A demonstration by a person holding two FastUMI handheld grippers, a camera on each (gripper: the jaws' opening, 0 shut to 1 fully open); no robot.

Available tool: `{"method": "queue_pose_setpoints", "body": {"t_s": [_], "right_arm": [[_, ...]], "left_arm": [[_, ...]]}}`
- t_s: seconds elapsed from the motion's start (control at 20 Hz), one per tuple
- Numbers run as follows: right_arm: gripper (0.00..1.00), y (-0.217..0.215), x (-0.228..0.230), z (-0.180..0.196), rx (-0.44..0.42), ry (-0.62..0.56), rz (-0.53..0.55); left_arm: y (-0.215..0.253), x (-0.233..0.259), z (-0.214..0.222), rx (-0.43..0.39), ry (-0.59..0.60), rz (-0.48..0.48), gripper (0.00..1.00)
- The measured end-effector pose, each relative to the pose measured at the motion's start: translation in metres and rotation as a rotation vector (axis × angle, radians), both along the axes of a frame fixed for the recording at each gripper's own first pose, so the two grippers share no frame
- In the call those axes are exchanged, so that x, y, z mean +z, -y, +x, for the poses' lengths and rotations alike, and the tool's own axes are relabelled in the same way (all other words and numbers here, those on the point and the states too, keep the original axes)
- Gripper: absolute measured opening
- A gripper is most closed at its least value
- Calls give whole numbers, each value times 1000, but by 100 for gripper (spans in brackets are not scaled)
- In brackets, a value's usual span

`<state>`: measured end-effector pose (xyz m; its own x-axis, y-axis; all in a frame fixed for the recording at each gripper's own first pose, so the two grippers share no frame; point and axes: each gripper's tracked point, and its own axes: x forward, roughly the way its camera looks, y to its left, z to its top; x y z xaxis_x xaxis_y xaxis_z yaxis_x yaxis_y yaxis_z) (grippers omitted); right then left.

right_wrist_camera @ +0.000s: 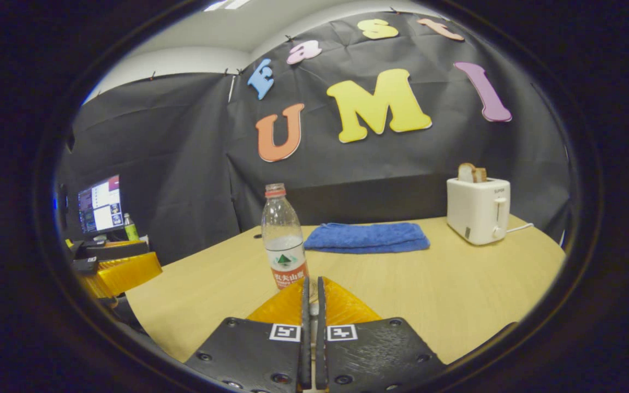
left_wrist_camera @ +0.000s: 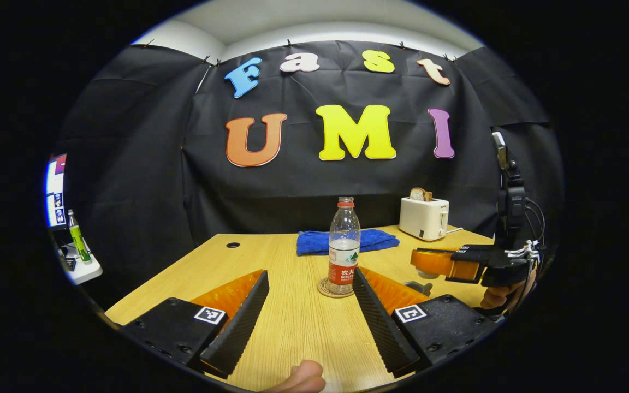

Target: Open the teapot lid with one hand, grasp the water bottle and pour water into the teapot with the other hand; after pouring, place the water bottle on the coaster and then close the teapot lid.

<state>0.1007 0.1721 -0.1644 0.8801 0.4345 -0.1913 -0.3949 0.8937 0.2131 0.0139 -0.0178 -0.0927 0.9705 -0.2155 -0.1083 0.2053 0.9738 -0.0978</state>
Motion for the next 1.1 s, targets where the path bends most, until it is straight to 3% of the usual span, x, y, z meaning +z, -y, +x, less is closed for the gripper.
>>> {"method": "queue_pose_setpoints", "body": {"t_s": [0.25, 0.8, 0.85, 0.9, 1.05, 1.1], "right_arm": [[3, -16, -23, 6, 9, 7, -82], [10, -10, -19, 7, -6, 27, -81], [21, -7, -17, 5, -9, 28, -71], [26, -6, -13, 2, -10, 29, -62], [67, 4, 4, -9, -23, 53, -72], [75, 12, 13, -13, -41, 72, -77]], "left_arm": [[2, -16, 5, -9, -42, 9, 97], [12, -22, 3, -44, -64, 21, 97], [12, -22, 2, -44, -63, 24, 97], [12, -20, 1, -44, -61, 27, 97], [11, -14, -1, -34, -53, 34, 97], [10, -10, -4, -27, -48, 37, 97]]}}
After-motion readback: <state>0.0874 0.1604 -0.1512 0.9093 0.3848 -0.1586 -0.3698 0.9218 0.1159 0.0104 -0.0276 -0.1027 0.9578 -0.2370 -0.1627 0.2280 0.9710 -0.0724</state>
